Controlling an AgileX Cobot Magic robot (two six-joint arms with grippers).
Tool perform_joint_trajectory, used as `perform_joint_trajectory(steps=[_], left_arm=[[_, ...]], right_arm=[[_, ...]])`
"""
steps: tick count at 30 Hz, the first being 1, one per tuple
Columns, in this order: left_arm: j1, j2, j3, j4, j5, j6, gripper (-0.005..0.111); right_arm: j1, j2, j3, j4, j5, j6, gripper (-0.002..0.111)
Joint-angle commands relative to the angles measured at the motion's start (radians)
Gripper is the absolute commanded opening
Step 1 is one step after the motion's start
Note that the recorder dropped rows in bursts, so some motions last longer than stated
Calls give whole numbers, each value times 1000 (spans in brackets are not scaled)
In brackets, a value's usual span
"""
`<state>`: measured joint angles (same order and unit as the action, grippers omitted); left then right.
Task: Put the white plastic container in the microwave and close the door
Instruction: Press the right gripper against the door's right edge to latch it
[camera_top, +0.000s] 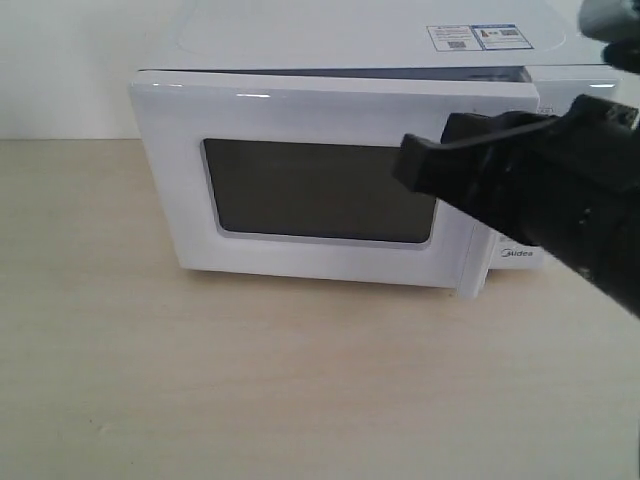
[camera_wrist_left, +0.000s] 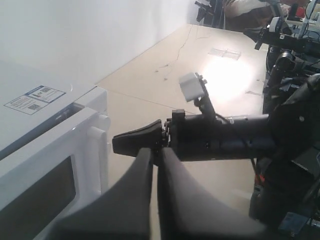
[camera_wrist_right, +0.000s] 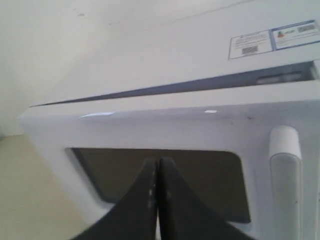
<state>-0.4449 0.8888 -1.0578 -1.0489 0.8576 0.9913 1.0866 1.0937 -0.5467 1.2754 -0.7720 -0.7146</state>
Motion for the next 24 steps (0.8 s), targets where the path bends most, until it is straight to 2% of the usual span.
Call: perform_joint_trajectory(steps=[1, 7, 12, 19, 24], left_arm=[[-6, -4, 0, -9, 10, -12, 4], [-6, -4, 0, -9, 12, -12, 4], [-6, -4, 0, -5, 14, -12, 4], [-6, -4, 0, -5, 8, -12, 4], [-6, -4, 0, -8, 8, -12, 4]], right_arm=[[49, 146, 5, -43, -241, 80, 0], [39, 313, -6, -87, -290, 154, 0], [26, 351, -54, -92, -305, 156, 0], [-143, 373, -146, -146, -104, 149, 0], [-163, 396, -196, -187, -134, 92, 0]])
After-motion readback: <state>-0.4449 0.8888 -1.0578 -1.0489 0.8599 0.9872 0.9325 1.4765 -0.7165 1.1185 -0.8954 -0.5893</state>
